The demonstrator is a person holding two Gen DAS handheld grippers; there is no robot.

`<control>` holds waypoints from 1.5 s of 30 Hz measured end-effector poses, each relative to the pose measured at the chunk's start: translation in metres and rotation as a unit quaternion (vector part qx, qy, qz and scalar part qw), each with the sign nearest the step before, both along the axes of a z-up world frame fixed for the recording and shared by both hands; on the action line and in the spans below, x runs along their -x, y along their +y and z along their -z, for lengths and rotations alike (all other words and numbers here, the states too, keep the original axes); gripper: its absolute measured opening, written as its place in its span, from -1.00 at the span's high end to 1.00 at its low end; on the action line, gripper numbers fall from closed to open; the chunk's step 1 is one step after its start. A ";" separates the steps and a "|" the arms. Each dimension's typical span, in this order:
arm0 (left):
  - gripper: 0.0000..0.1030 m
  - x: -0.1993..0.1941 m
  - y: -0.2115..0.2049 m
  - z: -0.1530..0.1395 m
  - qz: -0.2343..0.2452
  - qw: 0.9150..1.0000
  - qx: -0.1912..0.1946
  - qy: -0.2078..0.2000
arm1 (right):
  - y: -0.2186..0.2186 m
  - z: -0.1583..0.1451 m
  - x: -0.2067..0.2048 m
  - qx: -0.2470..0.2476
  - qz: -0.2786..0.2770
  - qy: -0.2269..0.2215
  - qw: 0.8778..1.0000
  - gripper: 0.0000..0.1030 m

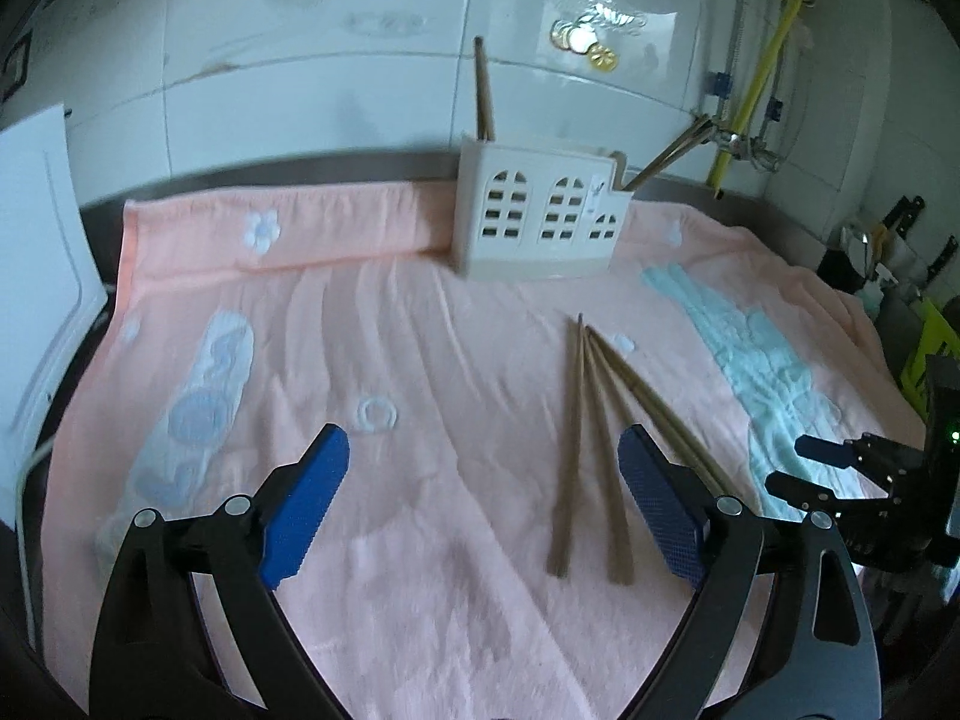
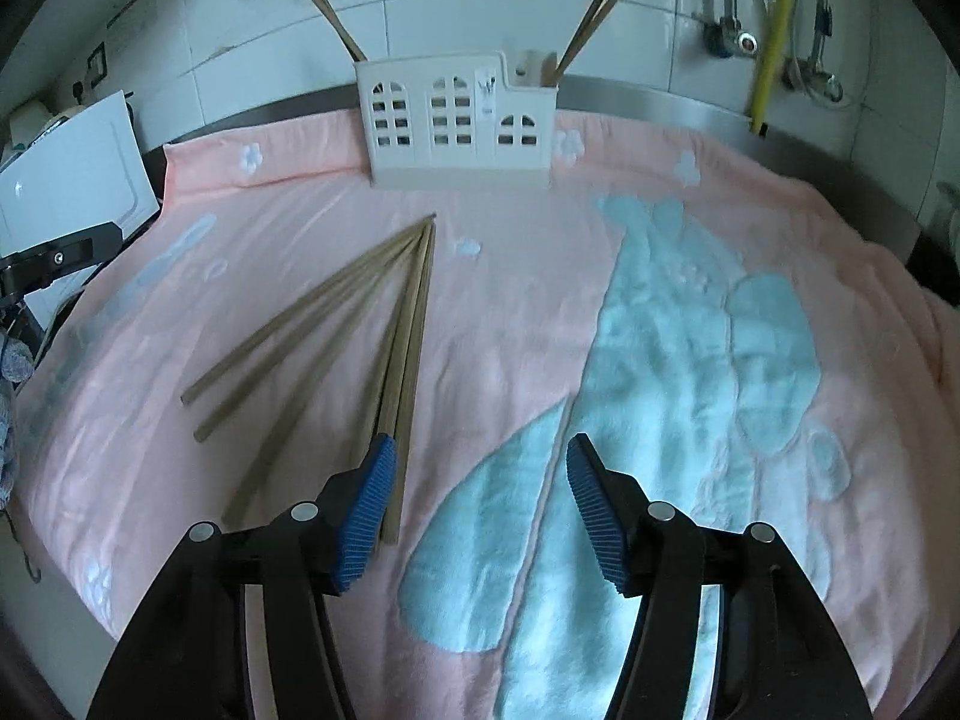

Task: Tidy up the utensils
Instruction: 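Withdraw both tools back toward the remaining chopsticks, then close the left tool on one wooden chopstick while the right tool grasps another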

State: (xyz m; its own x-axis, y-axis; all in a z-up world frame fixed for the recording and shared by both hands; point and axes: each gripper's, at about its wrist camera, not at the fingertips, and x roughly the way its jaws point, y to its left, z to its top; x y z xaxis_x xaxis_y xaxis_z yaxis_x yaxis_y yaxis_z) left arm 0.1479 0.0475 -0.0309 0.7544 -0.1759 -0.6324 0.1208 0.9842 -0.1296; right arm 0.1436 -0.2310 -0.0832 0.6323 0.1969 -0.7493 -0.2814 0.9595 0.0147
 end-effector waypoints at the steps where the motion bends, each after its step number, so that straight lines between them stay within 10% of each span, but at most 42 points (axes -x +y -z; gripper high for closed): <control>1: -0.75 0.000 0.002 0.003 -0.002 1.000 0.004 0.005 | 0.001 0.001 0.000 0.002 0.000 0.000 1.000 -0.09; 17: -0.75 0.004 0.010 0.020 -0.010 1.000 0.015 0.026 | 0.012 0.016 -0.011 0.029 -0.011 0.012 0.999 -0.06; 32: -0.72 0.009 0.001 0.034 0.000 0.999 0.012 0.046 | 0.023 0.024 -0.014 0.042 -0.023 0.008 0.999 0.61; 45: 0.11 0.004 -0.045 0.052 0.080 0.994 -0.005 0.068 | 0.011 0.025 -0.011 0.026 -0.004 0.009 1.000 0.82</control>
State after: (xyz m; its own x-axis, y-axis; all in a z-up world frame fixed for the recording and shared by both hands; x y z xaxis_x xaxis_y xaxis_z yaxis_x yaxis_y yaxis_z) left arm 0.1438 0.0023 -0.0827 0.6251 -0.2793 -0.7289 0.2578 0.9553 -0.1450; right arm 0.1551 -0.2196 -0.1084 0.6171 0.1616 -0.7701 -0.2889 0.9569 -0.0306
